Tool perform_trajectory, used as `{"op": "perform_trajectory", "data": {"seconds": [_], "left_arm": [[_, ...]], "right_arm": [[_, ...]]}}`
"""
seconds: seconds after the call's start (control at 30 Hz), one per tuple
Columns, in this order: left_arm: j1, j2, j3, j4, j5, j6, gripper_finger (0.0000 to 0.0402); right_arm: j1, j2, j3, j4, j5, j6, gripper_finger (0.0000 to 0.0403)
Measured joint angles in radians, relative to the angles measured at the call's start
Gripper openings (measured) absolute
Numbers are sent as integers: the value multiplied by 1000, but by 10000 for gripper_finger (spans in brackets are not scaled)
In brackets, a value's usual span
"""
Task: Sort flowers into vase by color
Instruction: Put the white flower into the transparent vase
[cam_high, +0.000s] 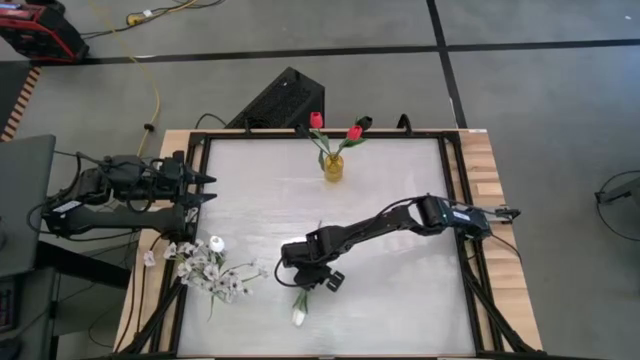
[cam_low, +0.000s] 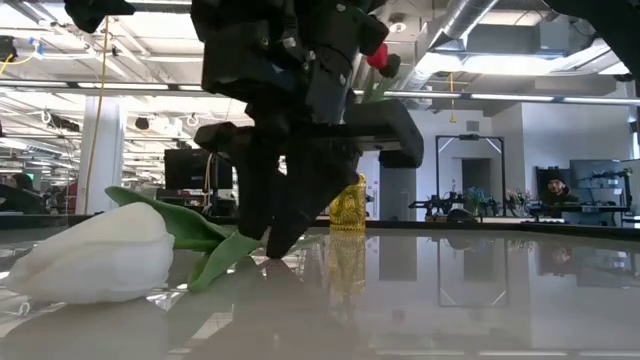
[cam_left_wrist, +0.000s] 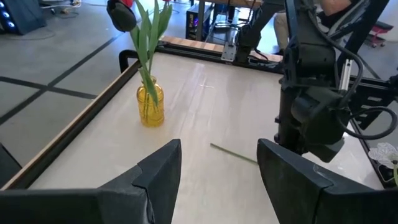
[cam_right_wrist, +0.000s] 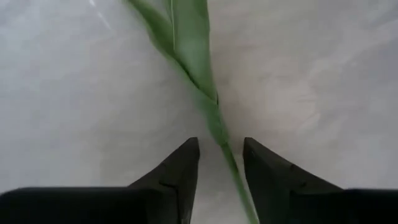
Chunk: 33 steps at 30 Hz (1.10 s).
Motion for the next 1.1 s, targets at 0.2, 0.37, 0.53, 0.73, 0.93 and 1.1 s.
{"op": "perform_trajectory", "data": {"seconds": [0.2,0.37,0.53,0.73,0.93,1.1], "left_arm": [[0,0,0,0,0,-2,198],[0,0,0,22,-8,8,198],[0,0,0,198,-2,5,198],[0,34,2,433,253,-19,198],[0,130,0,465,348,-11,198],[0,199,0,507,388,36,198]], "right_arm": [[3,-1,-7,-23,-1,30,53],[6,-30,-13,-37,-27,116,21],[2,-128,-13,-22,-158,260,17],[16,-270,-98,106,-209,238,17],[22,-483,-327,575,-213,233,17],[21,-593,-460,948,-154,366,17]]}}
